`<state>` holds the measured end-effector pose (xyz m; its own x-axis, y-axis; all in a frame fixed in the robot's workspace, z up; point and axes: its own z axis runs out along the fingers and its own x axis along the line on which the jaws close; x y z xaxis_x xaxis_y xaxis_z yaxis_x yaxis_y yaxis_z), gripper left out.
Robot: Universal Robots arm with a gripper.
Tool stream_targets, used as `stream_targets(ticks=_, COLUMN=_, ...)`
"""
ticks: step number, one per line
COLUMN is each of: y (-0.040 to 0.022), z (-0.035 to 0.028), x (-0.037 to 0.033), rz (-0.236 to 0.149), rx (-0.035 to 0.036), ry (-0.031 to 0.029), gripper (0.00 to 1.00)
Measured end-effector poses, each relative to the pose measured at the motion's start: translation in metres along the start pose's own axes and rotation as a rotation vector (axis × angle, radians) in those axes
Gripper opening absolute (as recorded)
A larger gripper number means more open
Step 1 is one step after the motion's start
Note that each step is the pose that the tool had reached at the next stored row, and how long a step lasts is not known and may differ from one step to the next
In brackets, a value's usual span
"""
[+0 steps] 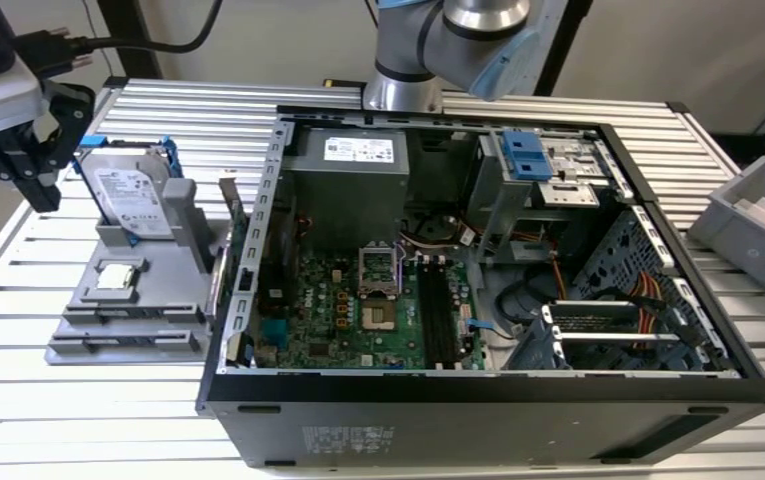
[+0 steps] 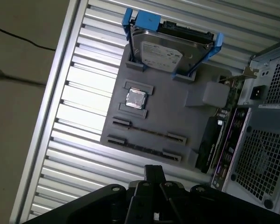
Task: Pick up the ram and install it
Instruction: 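Pick up the ram and move it above insertion slot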
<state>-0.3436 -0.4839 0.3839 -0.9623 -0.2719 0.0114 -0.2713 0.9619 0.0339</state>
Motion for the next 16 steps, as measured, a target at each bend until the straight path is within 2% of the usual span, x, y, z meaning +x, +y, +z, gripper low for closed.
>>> stream_targets(ticks=9, y=0.0, z=0.0, x=0.0, rz=-0.035, rx=0.0004, ry=0.0011, gripper=0.0)
stream_targets(ticks=16, y=0.0001, z=0.0, x=-0.0001, rz=-0.039, rx=0.0004, ry=0.0014, gripper=0.0)
